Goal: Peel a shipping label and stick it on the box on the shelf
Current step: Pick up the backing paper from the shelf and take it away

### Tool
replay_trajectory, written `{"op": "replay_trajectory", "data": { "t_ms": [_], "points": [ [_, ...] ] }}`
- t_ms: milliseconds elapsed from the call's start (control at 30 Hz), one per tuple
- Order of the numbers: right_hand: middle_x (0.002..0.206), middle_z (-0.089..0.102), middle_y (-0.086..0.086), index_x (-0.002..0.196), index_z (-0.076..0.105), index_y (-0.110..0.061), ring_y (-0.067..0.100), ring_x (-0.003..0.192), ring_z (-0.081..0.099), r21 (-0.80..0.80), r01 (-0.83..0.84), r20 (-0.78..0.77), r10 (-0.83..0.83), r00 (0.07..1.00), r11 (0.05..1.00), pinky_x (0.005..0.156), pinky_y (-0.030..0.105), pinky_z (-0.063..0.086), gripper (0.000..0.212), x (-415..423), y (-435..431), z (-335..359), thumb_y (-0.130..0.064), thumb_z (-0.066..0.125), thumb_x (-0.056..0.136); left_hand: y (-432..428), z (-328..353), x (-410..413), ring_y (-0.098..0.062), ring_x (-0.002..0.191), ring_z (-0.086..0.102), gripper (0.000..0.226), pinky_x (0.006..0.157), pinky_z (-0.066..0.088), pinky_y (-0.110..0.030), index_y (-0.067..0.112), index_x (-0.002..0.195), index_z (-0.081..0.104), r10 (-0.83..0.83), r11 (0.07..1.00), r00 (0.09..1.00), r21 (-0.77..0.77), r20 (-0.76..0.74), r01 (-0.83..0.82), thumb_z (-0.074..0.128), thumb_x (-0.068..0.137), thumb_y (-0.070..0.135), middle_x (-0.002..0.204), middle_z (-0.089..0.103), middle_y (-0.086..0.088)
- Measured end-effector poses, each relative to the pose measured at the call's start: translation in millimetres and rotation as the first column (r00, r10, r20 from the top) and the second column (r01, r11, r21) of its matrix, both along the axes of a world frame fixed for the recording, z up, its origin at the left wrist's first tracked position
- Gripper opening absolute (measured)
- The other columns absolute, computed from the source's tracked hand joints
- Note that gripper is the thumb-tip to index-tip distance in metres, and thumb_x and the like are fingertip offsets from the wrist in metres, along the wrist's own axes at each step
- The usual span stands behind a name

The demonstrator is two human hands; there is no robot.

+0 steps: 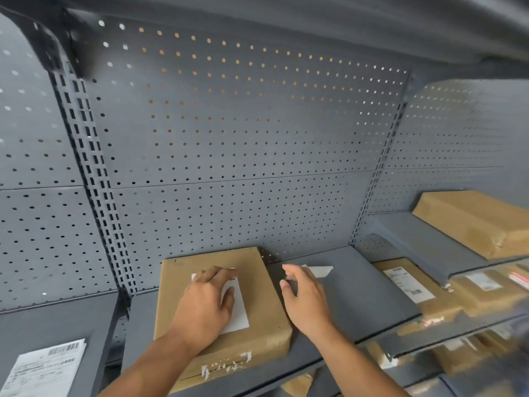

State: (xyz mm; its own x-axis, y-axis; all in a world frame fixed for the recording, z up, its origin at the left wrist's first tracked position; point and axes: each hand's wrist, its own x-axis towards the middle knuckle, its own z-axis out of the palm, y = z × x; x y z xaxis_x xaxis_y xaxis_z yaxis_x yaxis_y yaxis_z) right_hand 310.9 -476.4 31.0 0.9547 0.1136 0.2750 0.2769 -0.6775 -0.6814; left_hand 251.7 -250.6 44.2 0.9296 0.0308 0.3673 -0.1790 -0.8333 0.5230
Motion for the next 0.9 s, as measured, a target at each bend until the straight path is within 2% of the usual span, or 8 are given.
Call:
{"op": "replay_trajectory", "data": {
  "t_ms": [200, 300, 467, 533, 600, 700, 800, 900],
  "points": [
    [0.132, 0.059, 0.001, 0.136, 0.054, -0.021, 0.022, 0.126, 0.051, -0.106, 0.024, -0.023, -0.027, 0.999, 0.994, 0.104, 0.038, 0.044, 0.038, 28, -26, -8, -0.024, 0.056, 0.098, -35, 9, 28, -0.030, 0.117, 0.059, 0.048, 0.095, 0.052, -0.045, 0.022, 0.135, 0.058, -0.007, 0.990, 0.995, 0.136, -0.103, 0.021, 0.046, 0.090, 0.033, 0.135, 0.062, -0.001],
    [0.138, 0.055, 0.002, 0.141, 0.049, -0.021, 0.024, 0.130, 0.049, -0.190, 0.026, -0.032, -0.032, 0.999, 0.981, 0.104, 0.037, 0.044, 0.044, 44, -35, -9, -0.026, 0.056, 0.097, -52, 11, 40, -0.030, 0.120, 0.056, 0.046, 0.100, 0.048, -0.043, 0.025, 0.140, 0.053, -0.016, 0.983, 0.993, 0.181, -0.113, 0.037, 0.050, 0.094, 0.032, 0.138, 0.059, 0.000],
    [0.162, 0.029, 0.010, 0.154, 0.032, -0.016, 0.032, 0.148, 0.030, -0.439, 0.010, -0.125, -0.072, 0.990, 0.899, 0.116, 0.041, 0.037, 0.064, 83, -51, -30, -0.028, 0.055, 0.096, -79, 16, 56, -0.028, 0.124, 0.053, 0.048, 0.103, 0.047, -0.042, 0.027, 0.143, 0.050, -0.016, 0.979, 0.995, 0.200, -0.100, 0.036, 0.047, 0.096, 0.036, 0.139, 0.059, 0.002],
    [0.164, 0.027, 0.010, 0.155, 0.027, -0.016, 0.031, 0.150, 0.027, -0.507, -0.025, -0.172, -0.073, 0.982, 0.861, 0.118, 0.043, 0.035, 0.069, 94, -53, -37, -0.026, 0.057, 0.095, -86, 17, 60, -0.024, 0.127, 0.049, 0.048, 0.105, 0.045, -0.040, 0.030, 0.145, 0.046, 0.003, 0.975, 0.991, 0.220, -0.136, 0.027, 0.045, 0.098, 0.039, 0.141, 0.056, 0.005],
    [0.155, 0.042, 0.006, 0.152, 0.031, -0.020, 0.029, 0.143, 0.038, -0.555, -0.010, -0.181, -0.109, 0.977, 0.832, 0.110, 0.045, 0.041, 0.066, 100, -51, -42, -0.022, 0.058, 0.093, -90, 16, 66, -0.023, 0.129, 0.047, 0.049, 0.108, 0.043, -0.039, 0.031, 0.146, 0.043, 0.009, 0.979, 0.988, 0.204, -0.156, 0.024, 0.044, 0.098, 0.039, 0.143, 0.054, 0.007],
    [0.131, 0.062, -0.003, 0.135, 0.050, -0.028, 0.026, 0.126, 0.054, -0.600, 0.098, -0.089, -0.188, 0.978, 0.794, 0.095, 0.044, 0.044, 0.048, 97, -48, -42, -0.020, 0.063, 0.089, -93, 15, 66, -0.023, 0.129, 0.047, 0.050, 0.106, 0.044, -0.040, 0.031, 0.145, 0.045, 0.020, 0.977, 0.988, 0.214, -0.150, 0.013, 0.043, 0.096, 0.040, 0.142, 0.055, 0.008],
    [0.113, 0.069, -0.003, 0.109, 0.062, -0.027, 0.025, 0.112, 0.062, -0.578, 0.150, -0.016, -0.194, 0.981, 0.802, 0.087, 0.041, 0.042, 0.019, 87, -52, -32, -0.024, 0.061, 0.091, -93, 15, 64, -0.024, 0.126, 0.049, 0.050, 0.104, 0.046, -0.042, 0.030, 0.143, 0.048, 0.014, 0.981, 0.991, 0.195, -0.137, 0.013, 0.043, 0.095, 0.040, 0.139, 0.058, 0.007],
    [0.103, 0.071, -0.004, 0.103, 0.064, -0.027, 0.025, 0.100, 0.063, -0.486, 0.196, 0.069, -0.186, 0.980, 0.852, 0.081, 0.040, 0.042, 0.013, 71, -67, -12, -0.033, 0.061, 0.091, -96, 25, 63, -0.025, 0.124, 0.051, 0.047, 0.101, 0.048, -0.044, 0.030, 0.142, 0.049, 0.002, 0.984, 0.997, 0.179, -0.083, 0.013, 0.049, 0.096, 0.037, 0.137, 0.059, 0.006]
  ]
}}
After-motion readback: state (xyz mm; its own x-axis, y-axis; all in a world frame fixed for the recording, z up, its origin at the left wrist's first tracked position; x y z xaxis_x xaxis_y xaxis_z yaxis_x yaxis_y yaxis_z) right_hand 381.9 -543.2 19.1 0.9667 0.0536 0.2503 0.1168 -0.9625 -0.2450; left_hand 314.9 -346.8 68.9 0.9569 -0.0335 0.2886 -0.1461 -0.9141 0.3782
